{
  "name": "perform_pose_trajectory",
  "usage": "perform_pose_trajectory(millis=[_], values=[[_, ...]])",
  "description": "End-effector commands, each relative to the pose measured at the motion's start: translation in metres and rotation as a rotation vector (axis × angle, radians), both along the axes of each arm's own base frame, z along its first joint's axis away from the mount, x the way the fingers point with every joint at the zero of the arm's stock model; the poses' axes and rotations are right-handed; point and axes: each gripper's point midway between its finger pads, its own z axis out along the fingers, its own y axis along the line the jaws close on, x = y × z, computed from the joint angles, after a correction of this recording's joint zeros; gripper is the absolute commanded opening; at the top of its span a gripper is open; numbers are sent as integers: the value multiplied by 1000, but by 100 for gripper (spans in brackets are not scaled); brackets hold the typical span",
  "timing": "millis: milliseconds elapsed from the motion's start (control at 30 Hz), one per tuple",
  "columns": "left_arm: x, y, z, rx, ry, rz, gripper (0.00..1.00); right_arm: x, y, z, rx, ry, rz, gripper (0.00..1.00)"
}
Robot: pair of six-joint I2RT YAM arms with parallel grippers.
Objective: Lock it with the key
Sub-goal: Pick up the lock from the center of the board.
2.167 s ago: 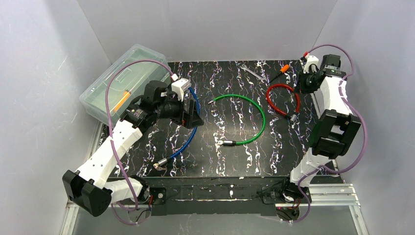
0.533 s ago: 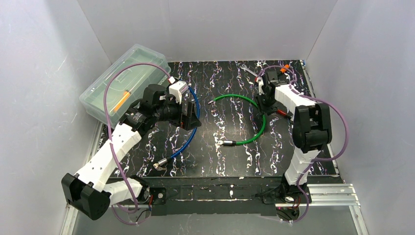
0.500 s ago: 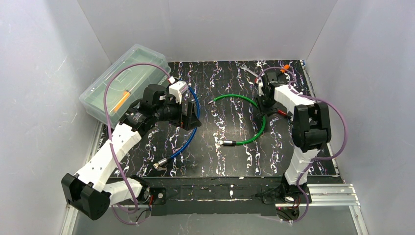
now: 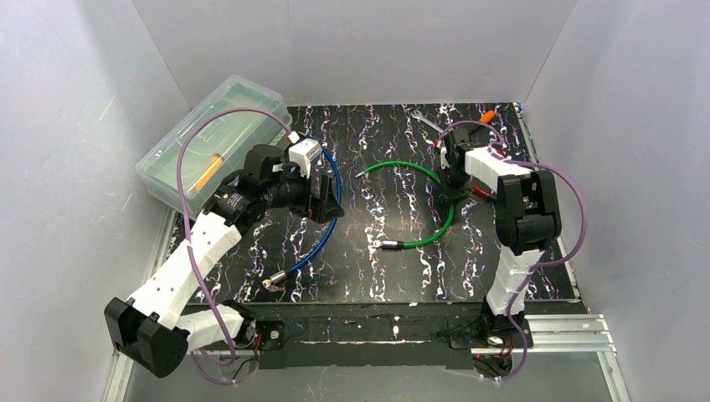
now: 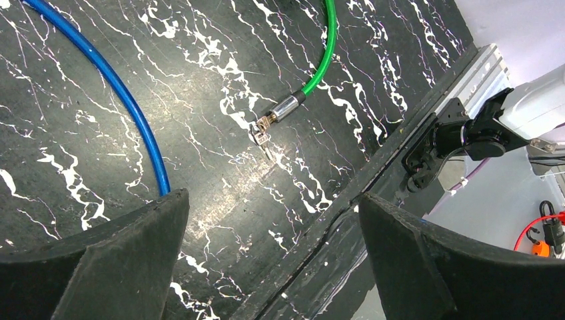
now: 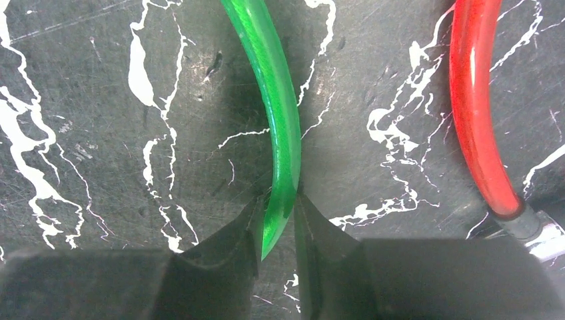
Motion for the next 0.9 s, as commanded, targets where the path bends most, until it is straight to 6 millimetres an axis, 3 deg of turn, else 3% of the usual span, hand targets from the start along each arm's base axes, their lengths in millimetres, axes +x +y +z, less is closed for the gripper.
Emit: perform_pose_trajectory(millis=[0,100,200,367,867], values=[[0,5,6,0,-40,8,98,-10,-5,-26,-30,54,-30,27],[0,7,5,10,-39,11,98,-8,-4,-21,-21,37,-37,18],[0,8,5,19,-40,9,99,-4,-3,-11,-5,26,-38,1],[-1,10,7,30,-50,4,99,9,-5,20,45,-41,-47,1],[-2,9,21,53,-70,-43,99,45,21,186,137,-544,150,1]])
